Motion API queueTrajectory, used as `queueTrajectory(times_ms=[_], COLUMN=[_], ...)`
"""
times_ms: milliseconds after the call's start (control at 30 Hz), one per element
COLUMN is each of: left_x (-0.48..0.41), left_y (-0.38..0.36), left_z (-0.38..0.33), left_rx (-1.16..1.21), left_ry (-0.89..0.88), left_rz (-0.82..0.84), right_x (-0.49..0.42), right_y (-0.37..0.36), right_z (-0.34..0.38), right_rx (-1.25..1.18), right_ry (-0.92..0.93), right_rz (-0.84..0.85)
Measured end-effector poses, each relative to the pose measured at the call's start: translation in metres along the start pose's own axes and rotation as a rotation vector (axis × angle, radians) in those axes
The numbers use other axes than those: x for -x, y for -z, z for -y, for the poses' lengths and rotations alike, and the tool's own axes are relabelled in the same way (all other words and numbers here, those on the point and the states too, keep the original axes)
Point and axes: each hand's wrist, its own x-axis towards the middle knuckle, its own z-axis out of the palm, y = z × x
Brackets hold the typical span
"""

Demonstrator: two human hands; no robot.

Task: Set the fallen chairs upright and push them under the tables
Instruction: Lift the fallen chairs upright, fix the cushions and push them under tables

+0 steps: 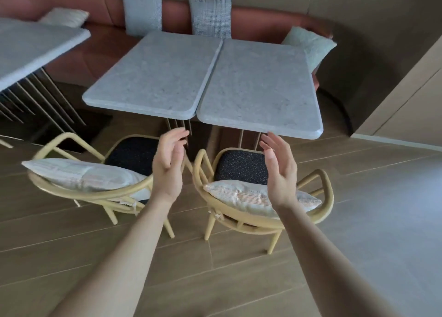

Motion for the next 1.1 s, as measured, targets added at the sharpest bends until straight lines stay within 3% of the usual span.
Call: queueTrajectory(times_ms=[300,567,667,967,1100], left_x=[-0.030,-0.049,-0.066,-0.130,-0.132], left_y=[0.205,0.376,0.426,0.461,0.481], left_z=[-0.109,-0.109,-0.100,-0.052,0.030], left_rx=[-0.017,0.082,0.086,0.146,-0.133], left_ry=[-0.152,-0.257,-0.279,-0.291,-0.068], left_rz=[-0.176,-0.094,-0.003,0.145,0.348], right_x=[-0.001,0.049,0.071,0.075,0.078], right_y=[-0.149,-0.295,-0.343,-0.416,-0.457], right_z=[0.128,0.178,0.181,0.168,0.098], right_rx=[-0.186,-0.057,-0.008,0.059,0.258], right_ry=[0.285,0.469,0.460,0.399,0.187], right_rz=[0.152,0.152,0.078,-0.066,-0.012])
